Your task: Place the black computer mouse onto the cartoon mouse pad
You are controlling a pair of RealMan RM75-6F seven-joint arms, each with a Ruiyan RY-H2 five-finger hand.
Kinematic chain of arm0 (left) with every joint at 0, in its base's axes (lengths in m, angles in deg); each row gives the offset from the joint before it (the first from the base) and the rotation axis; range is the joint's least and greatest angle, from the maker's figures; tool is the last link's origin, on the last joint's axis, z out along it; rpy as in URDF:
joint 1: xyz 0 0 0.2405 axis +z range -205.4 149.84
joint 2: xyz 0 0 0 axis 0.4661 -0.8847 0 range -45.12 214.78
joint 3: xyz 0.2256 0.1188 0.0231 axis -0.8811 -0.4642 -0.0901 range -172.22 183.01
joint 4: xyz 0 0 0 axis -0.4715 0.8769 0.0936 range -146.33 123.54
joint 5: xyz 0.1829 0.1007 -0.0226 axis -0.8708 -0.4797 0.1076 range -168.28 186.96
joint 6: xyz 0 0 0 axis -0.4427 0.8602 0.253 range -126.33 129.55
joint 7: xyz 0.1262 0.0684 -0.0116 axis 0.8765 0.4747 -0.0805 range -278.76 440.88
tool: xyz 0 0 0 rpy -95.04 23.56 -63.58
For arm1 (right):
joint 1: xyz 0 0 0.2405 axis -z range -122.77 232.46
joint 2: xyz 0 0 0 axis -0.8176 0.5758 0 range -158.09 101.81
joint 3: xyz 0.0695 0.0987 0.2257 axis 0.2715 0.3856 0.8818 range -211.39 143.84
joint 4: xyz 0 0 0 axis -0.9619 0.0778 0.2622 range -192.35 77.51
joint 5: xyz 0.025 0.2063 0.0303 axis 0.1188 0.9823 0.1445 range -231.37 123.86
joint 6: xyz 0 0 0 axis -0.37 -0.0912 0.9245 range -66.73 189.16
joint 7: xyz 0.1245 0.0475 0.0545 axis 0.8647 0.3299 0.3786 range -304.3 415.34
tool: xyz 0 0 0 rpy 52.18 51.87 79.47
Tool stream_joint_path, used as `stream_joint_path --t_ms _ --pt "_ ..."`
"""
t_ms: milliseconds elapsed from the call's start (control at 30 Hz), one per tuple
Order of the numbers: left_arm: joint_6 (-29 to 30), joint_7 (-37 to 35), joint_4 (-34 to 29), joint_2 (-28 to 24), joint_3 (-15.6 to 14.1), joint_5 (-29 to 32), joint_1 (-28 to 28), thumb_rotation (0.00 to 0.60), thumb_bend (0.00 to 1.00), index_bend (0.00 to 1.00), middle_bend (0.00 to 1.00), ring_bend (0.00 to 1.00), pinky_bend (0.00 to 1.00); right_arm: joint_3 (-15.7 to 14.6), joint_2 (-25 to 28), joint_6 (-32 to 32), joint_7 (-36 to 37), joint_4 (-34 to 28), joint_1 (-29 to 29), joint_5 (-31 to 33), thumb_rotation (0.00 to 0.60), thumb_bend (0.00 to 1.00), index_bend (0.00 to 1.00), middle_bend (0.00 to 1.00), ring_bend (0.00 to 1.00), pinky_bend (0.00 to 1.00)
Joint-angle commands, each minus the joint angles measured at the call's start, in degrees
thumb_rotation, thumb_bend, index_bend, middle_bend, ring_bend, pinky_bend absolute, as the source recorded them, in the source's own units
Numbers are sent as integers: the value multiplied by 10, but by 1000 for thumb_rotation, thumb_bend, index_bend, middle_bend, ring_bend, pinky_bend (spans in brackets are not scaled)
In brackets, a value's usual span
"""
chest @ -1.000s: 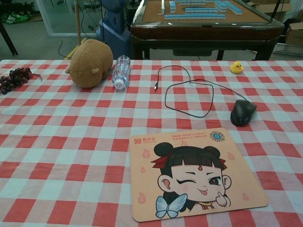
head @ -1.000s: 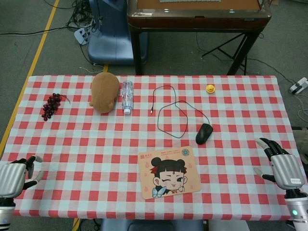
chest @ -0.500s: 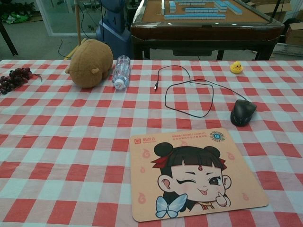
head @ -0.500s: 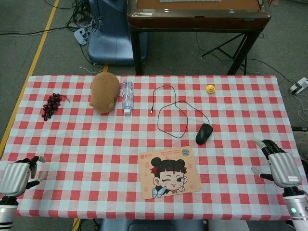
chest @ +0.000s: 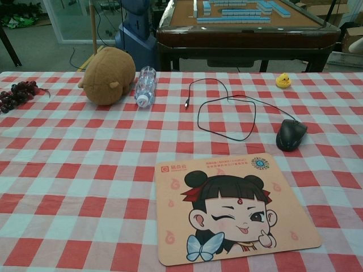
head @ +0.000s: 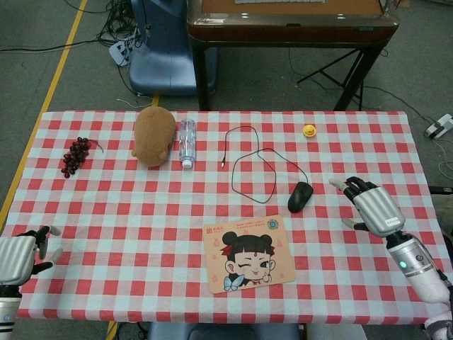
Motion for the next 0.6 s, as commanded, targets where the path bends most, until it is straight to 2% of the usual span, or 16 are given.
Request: stream_joint_path --t_ms 33,333,467,533,600 --pt "-5 -3 3 0 1 4 -2 600 302 534 780 564 619 9 -21 -32 24 37 -38 -11 600 45 172 342 223 432" --pt "-22 -9 13 3 5 20 -8 600 302 536 780 564 619 -9 -68 -88 47 144 -116 -46 600 52 241 352 223 432" --pt "-27 -12 17 4 7 27 -9 600 302 536 779 564 619 -14 -86 -106 24 181 -137 -48 600 4 254 343 228 432" --pt "-29 -14 18 4 7 30 -9 600 302 536 780 564 619 -15 -97 -110 4 197 -145 -47 600 0 254 389 275 453" --pt "-31 -15 20 4 8 31 -10 600 301 536 780 564 619 -17 -106 -115 -13 209 -153 -46 600 0 254 490 375 545"
